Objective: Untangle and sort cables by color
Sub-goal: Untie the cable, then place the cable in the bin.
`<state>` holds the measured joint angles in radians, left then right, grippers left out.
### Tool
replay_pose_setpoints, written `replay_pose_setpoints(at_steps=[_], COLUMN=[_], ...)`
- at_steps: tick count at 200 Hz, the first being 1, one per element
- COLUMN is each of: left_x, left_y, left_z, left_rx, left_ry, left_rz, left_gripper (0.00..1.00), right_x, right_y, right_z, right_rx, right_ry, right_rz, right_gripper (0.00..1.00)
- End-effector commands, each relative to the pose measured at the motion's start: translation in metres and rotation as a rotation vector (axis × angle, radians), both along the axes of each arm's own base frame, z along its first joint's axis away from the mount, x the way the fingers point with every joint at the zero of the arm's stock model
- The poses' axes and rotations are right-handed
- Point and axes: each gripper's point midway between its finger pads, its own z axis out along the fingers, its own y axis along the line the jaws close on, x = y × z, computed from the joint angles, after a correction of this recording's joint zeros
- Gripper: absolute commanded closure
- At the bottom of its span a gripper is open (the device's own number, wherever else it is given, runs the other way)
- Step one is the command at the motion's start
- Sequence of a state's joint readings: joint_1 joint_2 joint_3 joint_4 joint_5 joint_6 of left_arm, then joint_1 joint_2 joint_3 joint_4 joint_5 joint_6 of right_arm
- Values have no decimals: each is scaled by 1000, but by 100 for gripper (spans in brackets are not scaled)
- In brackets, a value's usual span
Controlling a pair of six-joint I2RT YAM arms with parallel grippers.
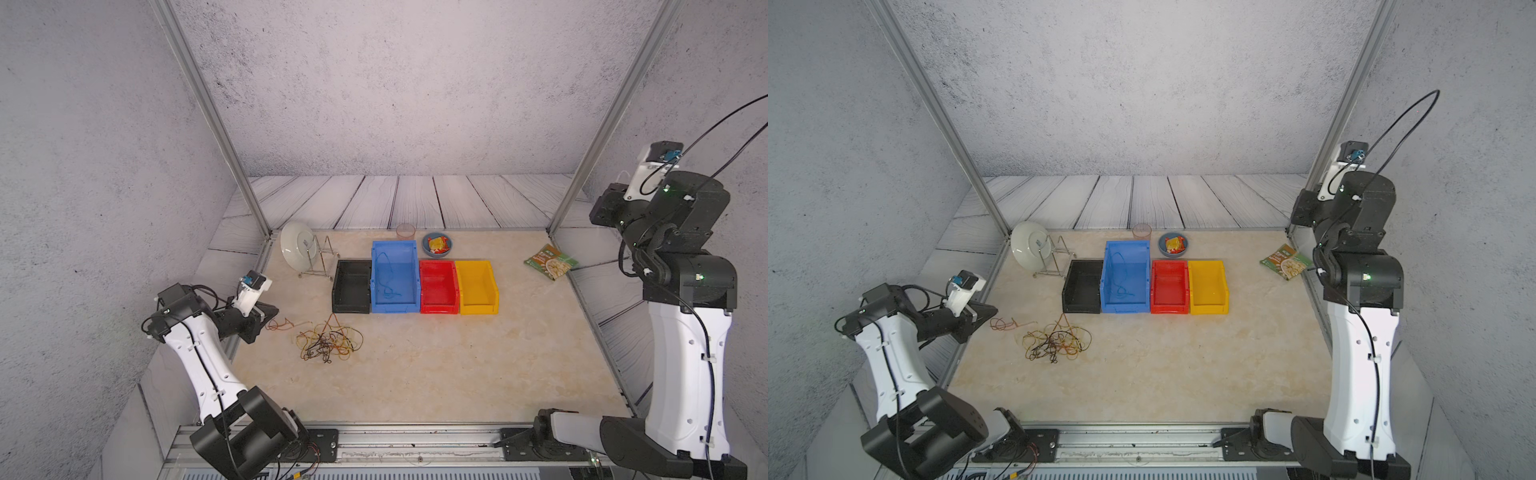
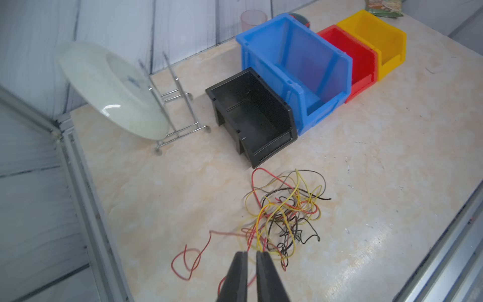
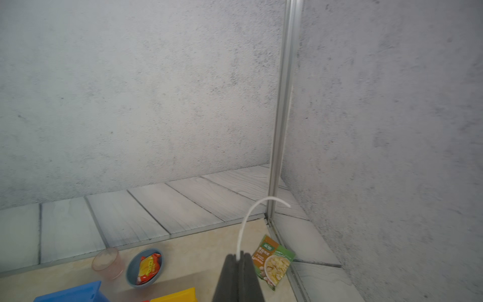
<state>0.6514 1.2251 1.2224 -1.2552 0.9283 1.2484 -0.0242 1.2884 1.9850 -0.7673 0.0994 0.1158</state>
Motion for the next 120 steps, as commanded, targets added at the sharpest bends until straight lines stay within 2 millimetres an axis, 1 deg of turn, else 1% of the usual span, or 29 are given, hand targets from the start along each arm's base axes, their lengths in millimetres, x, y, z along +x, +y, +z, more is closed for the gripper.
replay_pose_setpoints(at_steps=[1,8,17,26,34,43,67,89,106,120], left_x=[-6,-4,-3,-3,-3,-4,1,7,14,15], left_y=[-30,-34,-40,-45,-50,-56,-64,-67,-68,-71], left_z=[4,6,11,16,21,26,43,57,60,58], left_rx=[-34,-32,-41,-47,-50,-51,-75,-117,-153,-182], left_ry=[47,42,35,34,28,25,6,-8,-6,5], left_rz=[-69,-81,-92,-107,-125,-143,-148,-133,-109,-104], left_gripper=[81,75,62,53,47,42,37,36,36,36], right_x=[6,9,10,12,14,15,20,30,38,47], right_y=[39,45,52,60,66,74,90,93,94,98], right_z=[7,8,11,15,19,25,39,50,58,62], right_rx=[66,69,72,82,90,92,74,72,80,99], right_ry=[-16,-15,-18,-25,-31,-39,-63,-88,-107,-119], right_rz=[186,210,241,277,304,332,381,387,391,404], right_gripper=[100,100,100,100,100,100,100,100,100,100])
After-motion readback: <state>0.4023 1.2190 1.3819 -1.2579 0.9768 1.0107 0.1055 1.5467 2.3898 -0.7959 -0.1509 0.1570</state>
